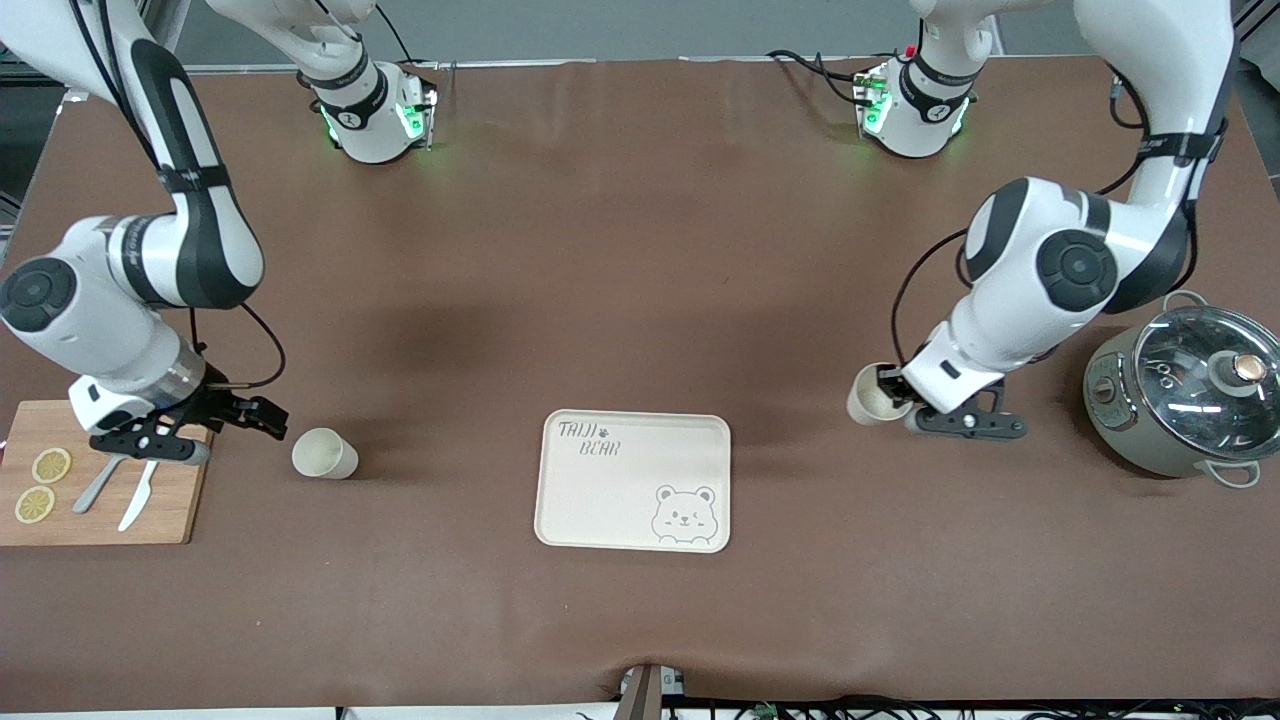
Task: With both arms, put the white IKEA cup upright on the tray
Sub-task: 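Carry the cup to the tray while the right gripper reaches the upright cup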
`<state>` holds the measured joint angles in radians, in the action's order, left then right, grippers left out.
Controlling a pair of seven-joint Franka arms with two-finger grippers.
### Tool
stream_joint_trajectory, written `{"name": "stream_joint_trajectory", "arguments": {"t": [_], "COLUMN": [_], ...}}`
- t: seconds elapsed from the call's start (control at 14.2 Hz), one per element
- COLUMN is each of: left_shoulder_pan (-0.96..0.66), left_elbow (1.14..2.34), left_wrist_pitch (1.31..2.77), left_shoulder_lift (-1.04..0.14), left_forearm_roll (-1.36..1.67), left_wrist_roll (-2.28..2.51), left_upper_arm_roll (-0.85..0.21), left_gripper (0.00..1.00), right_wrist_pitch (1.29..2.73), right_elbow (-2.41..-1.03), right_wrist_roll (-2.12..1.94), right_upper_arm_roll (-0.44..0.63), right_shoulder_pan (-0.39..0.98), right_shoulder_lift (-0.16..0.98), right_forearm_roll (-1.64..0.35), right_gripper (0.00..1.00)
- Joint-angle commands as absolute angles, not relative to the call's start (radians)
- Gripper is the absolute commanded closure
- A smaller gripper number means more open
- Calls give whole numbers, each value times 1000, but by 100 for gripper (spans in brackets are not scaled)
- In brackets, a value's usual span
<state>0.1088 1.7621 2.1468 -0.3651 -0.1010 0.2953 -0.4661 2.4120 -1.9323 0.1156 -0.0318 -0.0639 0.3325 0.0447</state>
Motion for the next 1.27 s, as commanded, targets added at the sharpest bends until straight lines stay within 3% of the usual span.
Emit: {"name": "stream_joint_trajectory", "arguments": {"t": [0.0, 0.49, 0.92, 1.2], "left_shoulder_pan": [46, -96, -354, -396], "left_elbow": [1603, 1451, 1313, 1258], "left_wrist_pitch": [2074, 2068, 2069, 2082], "left_shoulder_lift": [-474, -620, -718, -770], "left_forearm_roll": [-129, -164, -189, -189], "left_wrist_roll": [363, 501, 653, 681], "left_upper_arm_roll": [-469, -450, -260, -244], "left_gripper": [100, 100, 100, 100], "right_wrist_pitch": [2474, 2559, 2609, 2608], "right_elbow": [-1924, -1917, -1919, -1925], "right_wrist_roll": [114, 112, 112, 110], "right_upper_arm_roll": [-32, -31, -31, -31], "right_shoulder_pan": [-77, -86, -78, -71], "right_shoulder_lift": [383, 446, 495, 517], "right_forearm_roll": [64, 66, 66, 67], "right_gripper": [0, 0, 0, 0]}}
